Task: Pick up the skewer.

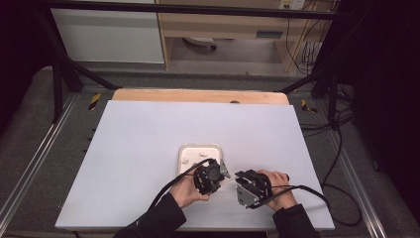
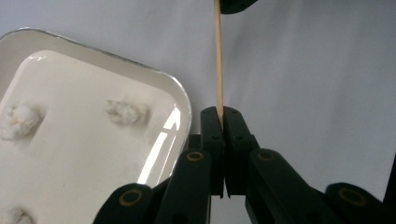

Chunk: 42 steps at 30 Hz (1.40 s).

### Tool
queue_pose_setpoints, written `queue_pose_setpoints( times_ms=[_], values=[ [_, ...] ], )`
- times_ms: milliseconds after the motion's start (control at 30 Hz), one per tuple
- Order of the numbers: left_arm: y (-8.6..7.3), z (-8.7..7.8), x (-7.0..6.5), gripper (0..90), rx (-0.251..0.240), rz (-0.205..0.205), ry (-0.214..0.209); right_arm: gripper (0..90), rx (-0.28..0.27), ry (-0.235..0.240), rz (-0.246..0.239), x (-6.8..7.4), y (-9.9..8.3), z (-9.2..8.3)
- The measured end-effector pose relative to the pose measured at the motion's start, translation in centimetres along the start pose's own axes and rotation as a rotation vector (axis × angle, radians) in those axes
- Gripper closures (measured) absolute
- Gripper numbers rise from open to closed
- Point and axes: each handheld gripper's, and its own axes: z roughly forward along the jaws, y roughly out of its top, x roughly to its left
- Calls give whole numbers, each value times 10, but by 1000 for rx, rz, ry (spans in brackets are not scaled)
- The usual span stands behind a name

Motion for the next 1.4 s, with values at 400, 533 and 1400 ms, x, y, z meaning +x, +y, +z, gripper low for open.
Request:
queue_pose_setpoints(
  times_ms=[400, 533, 1400],
  values=[
    [-33, -21, 13, 884, -57, -65, 50, 311, -61, 2, 521, -8, -24, -8],
    [-47, -26, 16, 884, -88, -96, 65, 216, -19, 23, 694, -7, -32, -6],
    [-151, -60, 23, 883, -372, -349, 197, 7, -106, 134, 1182, -25, -26, 8]
  ],
)
